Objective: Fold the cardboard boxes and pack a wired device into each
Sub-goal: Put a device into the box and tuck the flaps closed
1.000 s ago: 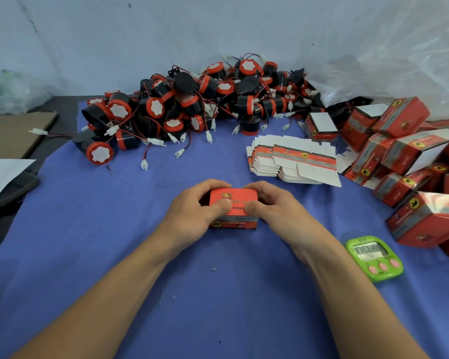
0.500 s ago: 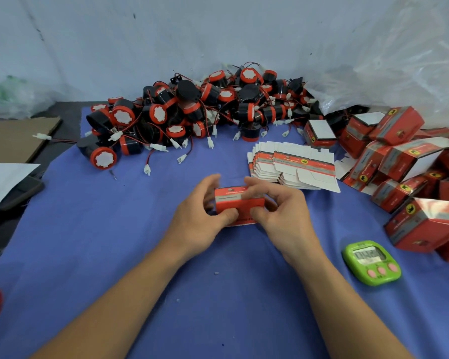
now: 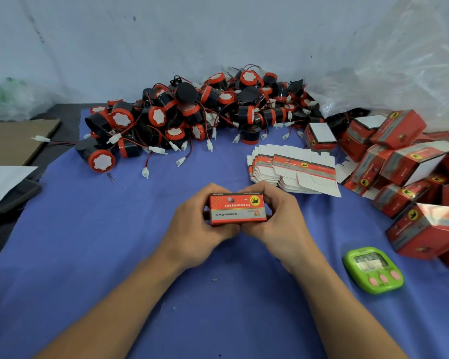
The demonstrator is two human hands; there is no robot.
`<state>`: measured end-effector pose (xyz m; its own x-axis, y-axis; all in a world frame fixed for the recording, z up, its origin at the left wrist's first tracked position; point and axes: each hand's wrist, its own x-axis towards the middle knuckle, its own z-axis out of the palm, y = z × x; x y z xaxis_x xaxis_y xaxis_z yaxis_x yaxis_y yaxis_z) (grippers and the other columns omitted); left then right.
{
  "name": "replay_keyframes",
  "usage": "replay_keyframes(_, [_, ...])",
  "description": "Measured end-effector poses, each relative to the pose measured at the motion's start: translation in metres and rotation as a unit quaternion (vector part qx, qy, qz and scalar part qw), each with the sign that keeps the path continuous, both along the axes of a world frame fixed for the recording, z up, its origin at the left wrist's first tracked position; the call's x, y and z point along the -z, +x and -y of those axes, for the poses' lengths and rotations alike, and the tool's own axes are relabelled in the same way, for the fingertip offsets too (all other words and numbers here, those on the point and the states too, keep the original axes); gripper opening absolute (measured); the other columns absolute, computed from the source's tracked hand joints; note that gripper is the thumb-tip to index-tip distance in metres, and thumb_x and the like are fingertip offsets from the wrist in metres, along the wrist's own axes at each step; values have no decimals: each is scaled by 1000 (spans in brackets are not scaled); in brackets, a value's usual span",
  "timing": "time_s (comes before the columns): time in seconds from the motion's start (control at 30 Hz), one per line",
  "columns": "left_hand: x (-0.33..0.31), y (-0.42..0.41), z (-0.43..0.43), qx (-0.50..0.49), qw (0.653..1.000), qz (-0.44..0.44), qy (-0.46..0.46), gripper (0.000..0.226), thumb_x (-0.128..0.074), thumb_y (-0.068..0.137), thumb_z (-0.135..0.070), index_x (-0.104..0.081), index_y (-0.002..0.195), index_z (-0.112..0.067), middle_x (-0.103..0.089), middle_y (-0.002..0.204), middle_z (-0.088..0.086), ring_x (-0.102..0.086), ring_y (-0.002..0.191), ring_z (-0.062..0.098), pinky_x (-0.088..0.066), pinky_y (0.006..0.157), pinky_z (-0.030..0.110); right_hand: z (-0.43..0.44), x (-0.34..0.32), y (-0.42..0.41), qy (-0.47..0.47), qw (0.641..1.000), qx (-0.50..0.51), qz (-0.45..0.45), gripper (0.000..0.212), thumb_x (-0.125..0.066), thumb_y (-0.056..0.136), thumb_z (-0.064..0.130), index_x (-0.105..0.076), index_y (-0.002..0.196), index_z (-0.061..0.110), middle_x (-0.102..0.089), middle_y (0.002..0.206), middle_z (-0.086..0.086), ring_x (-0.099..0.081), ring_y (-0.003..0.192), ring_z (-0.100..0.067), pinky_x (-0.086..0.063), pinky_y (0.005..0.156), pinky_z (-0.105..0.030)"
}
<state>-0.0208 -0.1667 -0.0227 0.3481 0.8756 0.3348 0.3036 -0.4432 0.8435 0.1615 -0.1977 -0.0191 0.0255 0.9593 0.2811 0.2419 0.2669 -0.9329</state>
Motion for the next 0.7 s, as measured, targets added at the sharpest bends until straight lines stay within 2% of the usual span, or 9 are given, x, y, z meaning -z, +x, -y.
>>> replay_keyframes(0.1, [-2, 0, 0, -3, 999, 19, 32, 43, -91, 76, -16, -67, 109, -29, -74, 98, -16, -71, 93, 12, -51, 72, 13, -1, 0, -1, 20, 1000, 0, -10, 43, -75, 74, -4, -70, 106, 25, -75, 98, 3, -70, 90, -15, -59, 70, -33])
replay_keyframes(0.23, [-3, -2, 0, -6, 998, 4, 66, 46, -92, 77, -16, -68, 113, -29, -74, 104, -15, -71, 98, 11, -56, 78, 19, -1, 3, -3, 19, 999, 2, 36, 55, -68, 74, -10, -65, 110, 31, -72, 109, 11, -70, 102, -14, -59, 83, -34])
replay_keyframes(0.33, [0, -4, 0, -10, 992, -15, 124, 50, -89, 77, -4, -68, 120, -19, -70, 121, -11, -68, 111, 10, -57, 90, 27, 2, 4, -7, 30, 995, 37, 84, 64, -69, 73, -9, -63, 113, 40, -71, 108, 23, -68, 101, -4, -53, 79, -14])
replay_keyframes(0.4, [1, -3, 0, -16, 978, -47, 204, 49, -82, 78, 0, -67, 122, -14, -63, 131, -8, -60, 121, 7, -52, 100, 24, 2, 5, -9, 29, 993, 57, 104, 70, -69, 73, -7, -59, 119, 44, -69, 107, 27, -67, 99, 0, -50, 77, -10])
replay_keyframes(0.47, [1, -1, 1, -27, 958, -79, 273, 48, -76, 76, -2, -67, 123, -10, -59, 132, -6, -54, 125, 7, -46, 104, 17, 1, 5, -8, 10, 995, 50, 90, 74, -69, 75, -7, -55, 125, 45, -69, 106, 23, -67, 94, -3, -53, 76, -16])
replay_keyframes(0.5, [1, -1, 1, -31, 955, -83, 284, 49, -76, 75, -2, -67, 122, -9, -59, 131, -7, -55, 124, 8, -46, 104, 16, 0, 5, -6, -6, 997, 32, 73, 75, -68, 76, -9, -55, 127, 45, -70, 106, 18, -68, 89, -6, -56, 76, -24])
replay_keyframes(0.53, [2, -1, 2, -35, 958, -76, 274, 50, -78, 75, 0, -67, 122, -10, -59, 130, -9, -56, 123, 8, -49, 102, 19, -1, 4, -4, -19, 998, 11, 53, 76, -68, 76, -11, -55, 128, 42, -71, 105, 12, -67, 86, -9, -58, 75, -30])
replay_keyframes(0.6, [3, -3, 2, -43, 978, -48, 200, 53, -86, 75, -1, -66, 121, -19, -65, 125, -18, -63, 115, 4, -54, 93, 22, -1, 3, 0, -33, 999, -19, 1, 71, -68, 74, -13, -60, 127, 34, -74, 103, 4, -68, 86, -12, -57, 74, -29])
replay_keyframes(0.7, [1, -2, -1, -38, 999, 14, 30, 46, -92, 74, -28, -65, 109, -37, -73, 103, -22, -71, 96, 2, -53, 75, 13, -1, 1, 3, -52, 992, -46, -110, 56, -69, 74, -5, -69, 123, 22, -77, 108, -1, -71, 106, -14, -58, 86, -29])
